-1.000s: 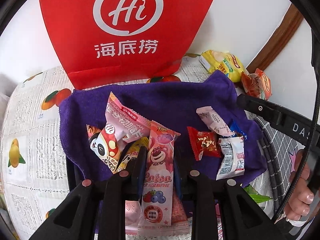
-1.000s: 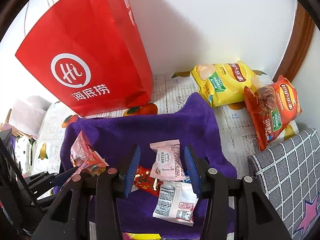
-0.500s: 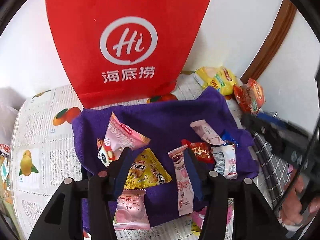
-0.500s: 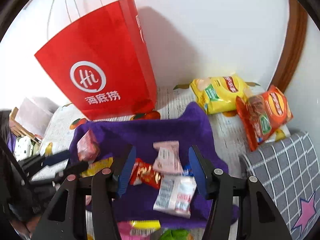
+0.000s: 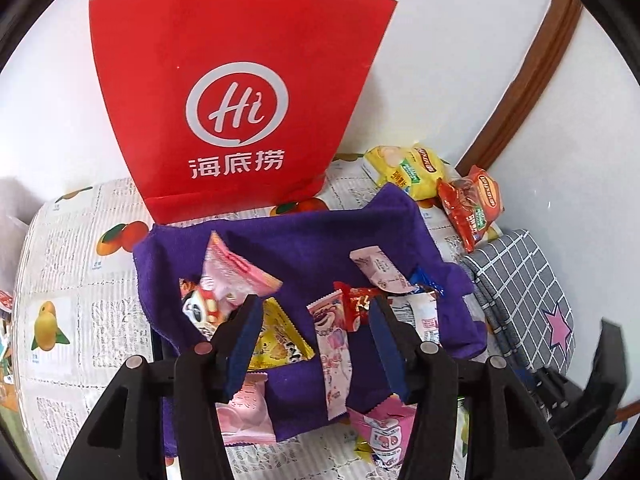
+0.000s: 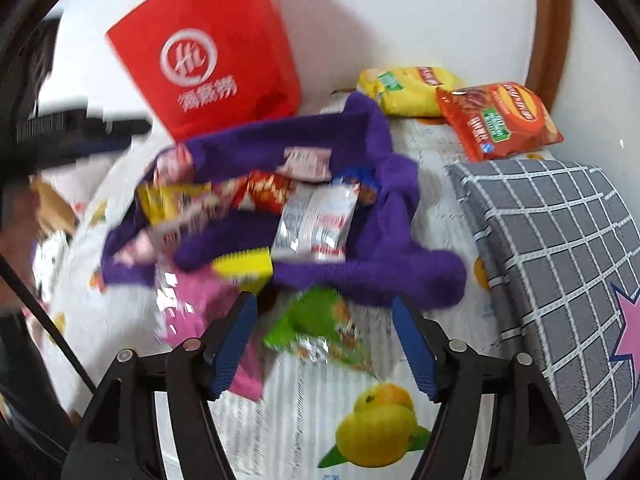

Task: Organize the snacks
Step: 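Open both tools to release the two packets on the towel, then grasp the green snack bag with the right tool while the left tool reaches the large pink bag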

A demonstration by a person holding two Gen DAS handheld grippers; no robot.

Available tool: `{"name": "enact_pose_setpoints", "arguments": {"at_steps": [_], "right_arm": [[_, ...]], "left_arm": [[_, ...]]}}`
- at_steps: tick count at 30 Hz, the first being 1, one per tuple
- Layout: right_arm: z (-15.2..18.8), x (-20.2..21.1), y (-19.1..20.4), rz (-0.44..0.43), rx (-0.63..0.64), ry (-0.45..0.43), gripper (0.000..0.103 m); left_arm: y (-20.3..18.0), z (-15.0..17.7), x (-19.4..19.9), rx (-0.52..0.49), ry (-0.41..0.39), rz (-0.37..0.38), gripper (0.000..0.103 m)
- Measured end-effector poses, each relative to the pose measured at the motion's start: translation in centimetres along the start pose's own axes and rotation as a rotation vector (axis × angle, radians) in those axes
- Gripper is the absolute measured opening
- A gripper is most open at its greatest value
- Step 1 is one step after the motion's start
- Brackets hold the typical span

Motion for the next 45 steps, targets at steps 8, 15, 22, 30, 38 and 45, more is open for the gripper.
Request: {"name": "enact_pose_setpoints", "arguments": {"at_steps": [8, 15, 22, 30, 38, 45], "right_arm": [[1.2, -4.1, -0.7, -0.066, -0.049, 0.053, 0.070], [1.8, -4.3, 0.3, -0.129, -0.043, 0.065, 0.044], [3.0, -1.7, -0.7, -0.071, -0.033, 0.016, 0.042], [4.9, 1.6, -4.7, 0.028, -0.084, -0.009, 0.042], [7.1, 1.6, -5.3, 0.028, -0.102, -0.030, 0.042], [7.4, 1.0, -5.5, 0.022, -0.110, -0.038, 0.045]], "left_arm": [[-0.4, 0.1, -0.6, -0.009, 0.015, -0.007, 0.053], [-0.7, 0.2, -0.6, -0.011, 0.023, -0.018, 0.053], [-2.0, 0.5, 0.2, -0.018, 0.035, -0.006, 0.053], [-5.6, 2.3, 1.6, -0.064, 0.036, 0.037, 0.053], [-9.1, 7.7, 0.5, -0.109, 0.093, 0.056, 0.063], [-8.7, 10.4, -1.5, -0.008, 0.136, 0.064, 0.063]]}}
Point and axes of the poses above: each gripper's, at about its wrist camera, not at the fingertips, and x roughly against the way its jaws point, y to its left, z to its underside, the point moved 4 cm from there along -x, roughly the way its jaws point, and after that the axes turned 12 degrees about -x, right-handed, at the moved point
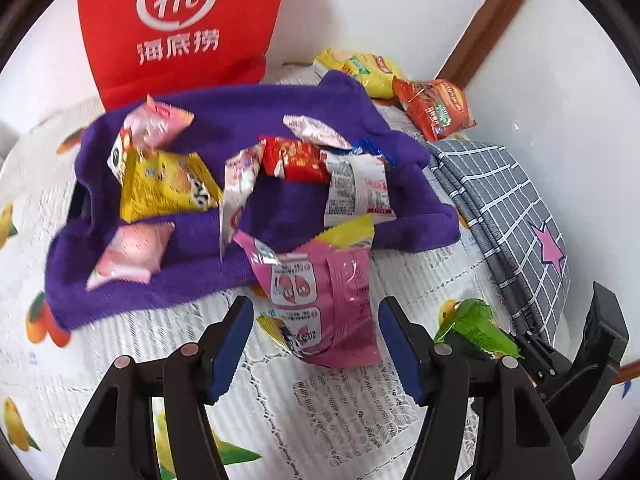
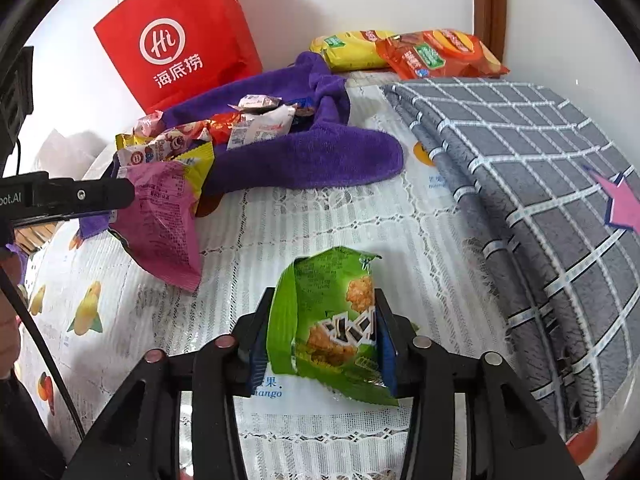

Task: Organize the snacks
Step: 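Grasp the green snack bag with the right tool while the left tool reaches the large pink bag, then grasp the large pink bag with the left tool while the right tool lifts the green bag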

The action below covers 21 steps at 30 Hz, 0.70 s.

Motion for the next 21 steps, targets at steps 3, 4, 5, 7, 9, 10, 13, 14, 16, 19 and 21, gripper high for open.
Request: {"name": "enact_pose_setpoints", "arguments": {"at_steps": [3, 4, 5, 7, 9, 10, 13, 14, 16, 19, 21], "right_arm": [[0.3, 0.1, 0.4, 0.015, 0.032, -0.028, 0.046], [0.4, 0.1, 0.5, 0.021, 0.041, -0.035, 0.047], [0.4, 0.0, 0.6, 0.030, 0.053, -0.043, 0.047], [0.5, -0.1, 0.8, 0.048, 0.070, -0.059, 0.047], [0.6, -0.1, 1.0, 0.062, 0.084, -0.075, 0.047], [0.6, -0.1, 0.9, 0.062, 0.084, -0.077, 0.047], [0.5, -0.2, 0.8, 0.052, 0.076, -0.076, 0.047], [0.5, -0.2, 0.9, 0.056, 0.078, -0.077, 0.047], [0.5, -0.2, 0.9, 0.060, 0.081, -0.077, 0.047], [0.5, -0.2, 0.9, 0.059, 0.080, -0.078, 0.047], [0.6, -0.2, 1.2, 0.081, 0.095, -0.083, 0.046]], "left_arm": [[-0.3, 0.2, -1.0, -0.006, 0.018, -0.023, 0.063], [-0.4, 0.2, -1.3, -0.007, 0.019, -0.034, 0.064], [-0.4, 0.1, -1.5, -0.007, 0.015, -0.038, 0.066], [-0.5, 0.0, -1.8, 0.006, 0.010, -0.040, 0.066], [-0.8, -0.2, -2.3, 0.004, 0.005, -0.054, 0.068], [-0.9, -0.3, -2.6, -0.005, 0.008, -0.062, 0.069], [-0.8, -0.5, -3.2, 0.004, 0.009, -0.055, 0.067], [-0.7, -0.5, -3.3, 0.013, 0.007, -0.049, 0.066], [-0.6, -0.6, -3.5, 0.017, 0.001, -0.037, 0.060], [-0.6, -0.4, -3.2, 0.027, -0.011, -0.013, 0.046], [-0.7, -0.2, -2.6, 0.013, -0.028, -0.016, 0.045]]}}
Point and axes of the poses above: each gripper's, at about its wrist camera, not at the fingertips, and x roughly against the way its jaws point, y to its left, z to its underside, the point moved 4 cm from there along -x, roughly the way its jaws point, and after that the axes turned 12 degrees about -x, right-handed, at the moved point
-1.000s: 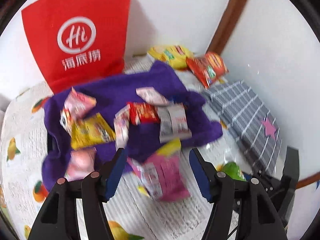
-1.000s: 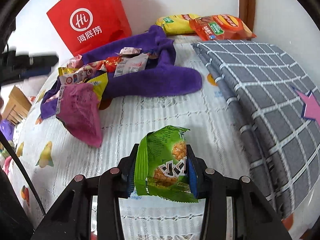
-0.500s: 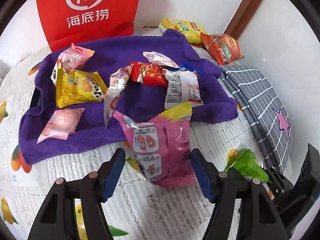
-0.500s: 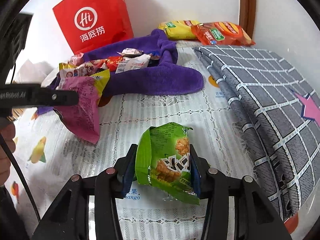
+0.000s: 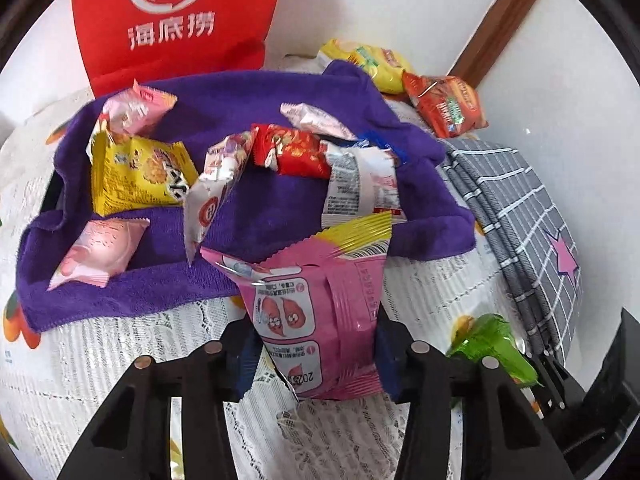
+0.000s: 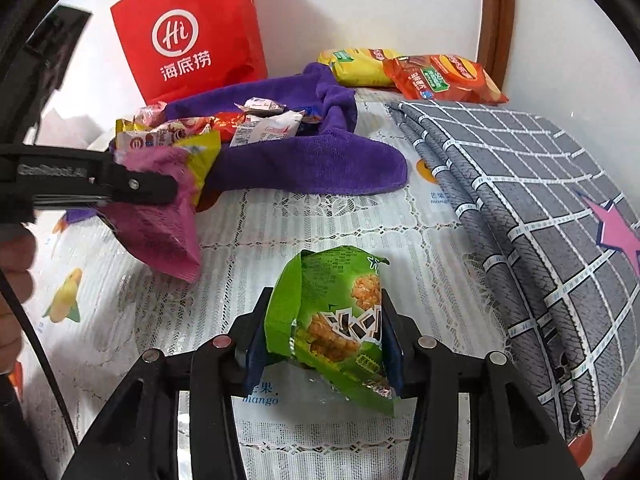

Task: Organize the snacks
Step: 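Grasp the large pink bag with the left tool while the right tool lifts the green bag, then carry the pink bag with the left tool while the right tool carries the green bag to the towel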

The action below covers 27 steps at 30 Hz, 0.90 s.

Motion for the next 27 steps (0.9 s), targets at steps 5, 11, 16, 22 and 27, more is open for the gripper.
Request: {"name": "enact_pose_setpoints", "arguments": {"at_steps": [5, 11, 16, 22, 27], "right_arm": [[0.0, 0.1, 0.4, 0.024, -0.002, 0.022, 0.044], [-1.0, 2.1, 1.9, -0.012, 0.022, 0.015, 0.043], [-4.7, 5.2, 4.0, -0.067, 0.027, -0.055, 0.043], [-10.9, 7.5, 6.2, -0.100, -0.010, -0.107, 0.043], [-16.1, 7.8, 7.7, -0.127, -0.038, -0.105, 0.043]], "left_arm": [[0.2, 0.4, 3.0, -0.020, -0.044, -0.018, 0.044], [2.8, 0.6, 6.8, 0.024, -0.098, -0.034, 0.045], [5.9, 0.0, 9.1, 0.074, -0.124, -0.047, 0.045], [9.7, -1.8, 11.5, 0.134, -0.176, -0.094, 0.045], [12.5, -4.5, 12.8, 0.170, -0.209, -0.139, 0.045]]}}
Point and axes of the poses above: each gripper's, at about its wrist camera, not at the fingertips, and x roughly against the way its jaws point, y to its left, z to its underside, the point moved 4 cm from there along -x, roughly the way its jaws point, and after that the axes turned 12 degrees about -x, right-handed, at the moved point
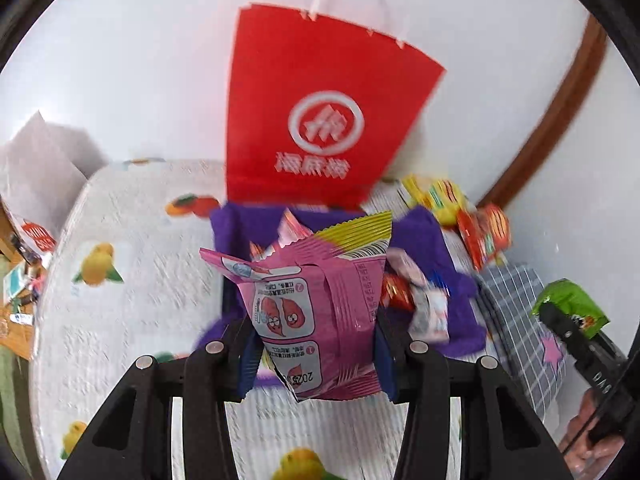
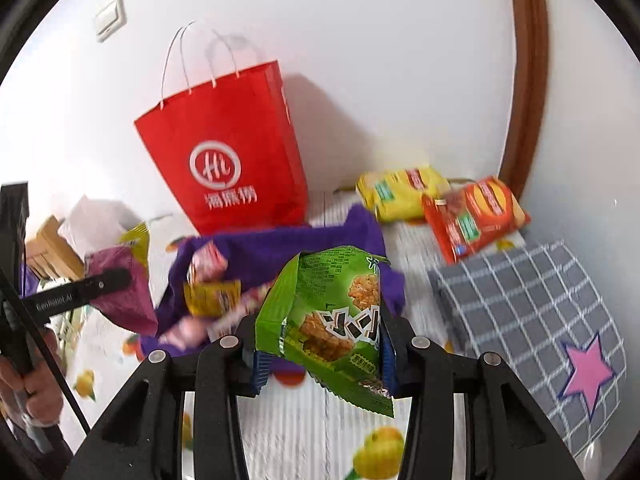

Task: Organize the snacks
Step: 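Carry the pink bag with the left tool while the right tool carries the green bag to the towel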

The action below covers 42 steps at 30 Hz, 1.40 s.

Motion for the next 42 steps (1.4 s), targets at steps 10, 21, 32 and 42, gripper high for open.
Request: {"name": "enact_pose_setpoints", "arguments": {"at_steps": [10, 21, 32, 42], "right_arm": [[-4.3, -2.8, 0.8, -0.018, -0.051, 0.035, 0.043], [-5.9, -6.9, 2.4, -0.031, -0.027, 0.081, 0.043], [-5.2, -11.6, 3.9, -0.079, -0.023, 0.165, 0.043], [-3.4, -15.0, 2.8, -0.025, 0.016, 0.279, 0.043]], "left_arm": [[0.9, -4.1, -1.9, 0.030, -0.020, 0.001, 0.045], [0.2, -3.6, -6.4, -0.022, 0.037, -0.022, 0.045], [0.7, -3.4, -7.6, -0.012, 0.059, -0.010, 0.045], [1.4, -3.2, -8.1, 0.014, 0.076, -0.011, 0.045]]}}
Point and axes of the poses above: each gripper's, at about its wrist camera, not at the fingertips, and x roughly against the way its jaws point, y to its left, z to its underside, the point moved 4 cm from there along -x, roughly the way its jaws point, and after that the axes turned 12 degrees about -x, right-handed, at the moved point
